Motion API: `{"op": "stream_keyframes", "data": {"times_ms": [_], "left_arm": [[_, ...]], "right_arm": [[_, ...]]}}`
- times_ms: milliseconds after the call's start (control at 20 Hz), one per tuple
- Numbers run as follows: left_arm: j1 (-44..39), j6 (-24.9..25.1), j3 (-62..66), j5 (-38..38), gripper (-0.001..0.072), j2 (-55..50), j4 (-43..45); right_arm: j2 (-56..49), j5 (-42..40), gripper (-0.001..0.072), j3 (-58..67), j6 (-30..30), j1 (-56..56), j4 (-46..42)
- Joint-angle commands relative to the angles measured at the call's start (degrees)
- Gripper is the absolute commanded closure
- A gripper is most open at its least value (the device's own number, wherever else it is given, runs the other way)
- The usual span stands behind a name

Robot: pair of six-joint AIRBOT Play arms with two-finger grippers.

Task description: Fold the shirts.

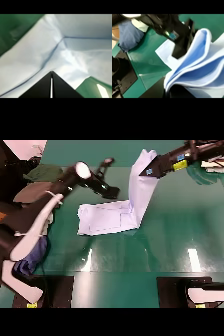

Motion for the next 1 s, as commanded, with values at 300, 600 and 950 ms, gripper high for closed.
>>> {"op": "stream_keyframes", "data": {"times_ms": [300,600,950], "left_arm": [[19.9,0.1,0.0,-12.4,0.0681,19.3,14.6],[23.2,0.7,0.0,-16.0,0.0681,22.0,14.7],[23.0,0.6,-1.0,-15.8,0.0682,22.0,12.0]], "right_arm": [[-13.8,-17.4,0.0689,0.0,-2.8,20.7,0.2],[-19.6,-19.6,0.0286,0.0,-4.2,26.4,-1.6],[-8.9,-5.0,0.0285,-9.3,0.1,11.4,-21.9]]}}
